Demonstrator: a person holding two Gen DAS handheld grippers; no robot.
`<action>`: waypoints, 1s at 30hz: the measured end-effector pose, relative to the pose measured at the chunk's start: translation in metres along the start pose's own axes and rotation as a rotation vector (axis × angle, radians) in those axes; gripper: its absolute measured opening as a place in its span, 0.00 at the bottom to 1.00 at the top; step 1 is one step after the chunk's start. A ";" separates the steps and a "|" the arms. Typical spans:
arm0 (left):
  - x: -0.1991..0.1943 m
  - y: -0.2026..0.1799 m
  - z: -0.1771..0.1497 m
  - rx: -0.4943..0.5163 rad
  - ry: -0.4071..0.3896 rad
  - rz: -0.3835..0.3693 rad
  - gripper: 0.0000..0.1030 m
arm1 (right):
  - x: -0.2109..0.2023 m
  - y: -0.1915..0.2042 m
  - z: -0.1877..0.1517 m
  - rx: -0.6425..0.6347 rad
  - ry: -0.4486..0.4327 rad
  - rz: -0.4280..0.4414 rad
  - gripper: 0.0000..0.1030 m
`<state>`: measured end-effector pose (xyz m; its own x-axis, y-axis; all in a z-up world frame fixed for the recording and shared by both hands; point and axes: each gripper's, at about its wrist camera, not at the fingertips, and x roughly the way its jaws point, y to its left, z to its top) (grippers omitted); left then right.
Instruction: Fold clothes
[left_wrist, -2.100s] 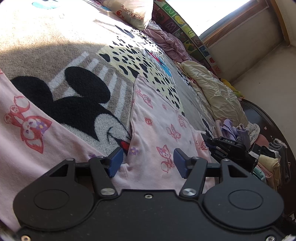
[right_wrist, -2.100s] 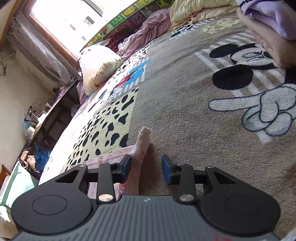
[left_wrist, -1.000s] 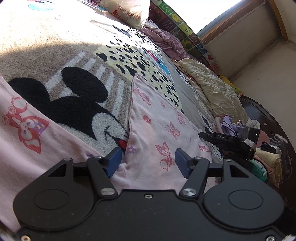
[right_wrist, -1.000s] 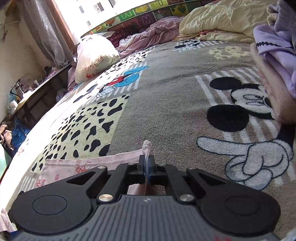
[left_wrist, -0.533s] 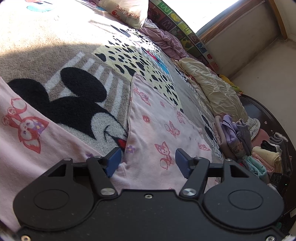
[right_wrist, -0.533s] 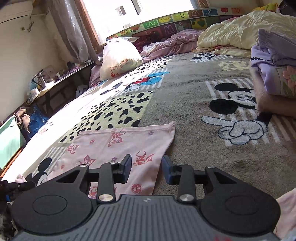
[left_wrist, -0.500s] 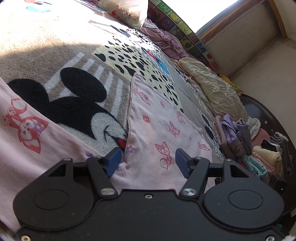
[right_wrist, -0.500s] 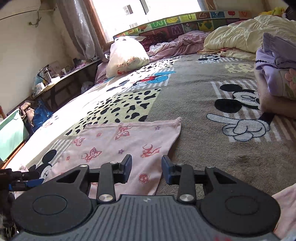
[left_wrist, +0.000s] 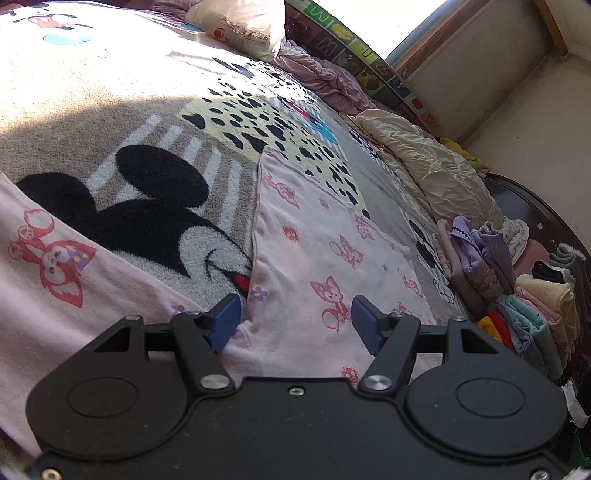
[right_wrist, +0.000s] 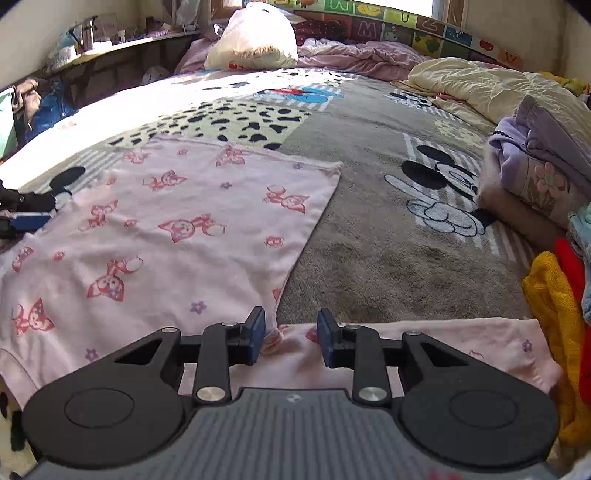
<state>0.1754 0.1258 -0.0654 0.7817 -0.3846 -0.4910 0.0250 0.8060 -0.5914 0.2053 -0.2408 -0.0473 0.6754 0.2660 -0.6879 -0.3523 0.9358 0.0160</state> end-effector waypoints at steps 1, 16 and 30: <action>-0.002 -0.002 0.000 0.007 -0.006 -0.001 0.64 | -0.003 -0.001 -0.004 0.012 -0.008 -0.008 0.30; -0.011 -0.102 -0.059 0.546 0.006 -0.053 0.64 | -0.060 -0.011 -0.079 0.118 -0.033 -0.089 0.34; 0.006 -0.171 -0.170 1.032 0.169 -0.246 0.63 | -0.049 -0.115 -0.106 0.716 -0.211 -0.099 0.42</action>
<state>0.0704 -0.0908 -0.0760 0.5888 -0.5816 -0.5614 0.7463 0.6578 0.1013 0.1439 -0.3862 -0.0922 0.8170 0.1445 -0.5582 0.1748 0.8604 0.4787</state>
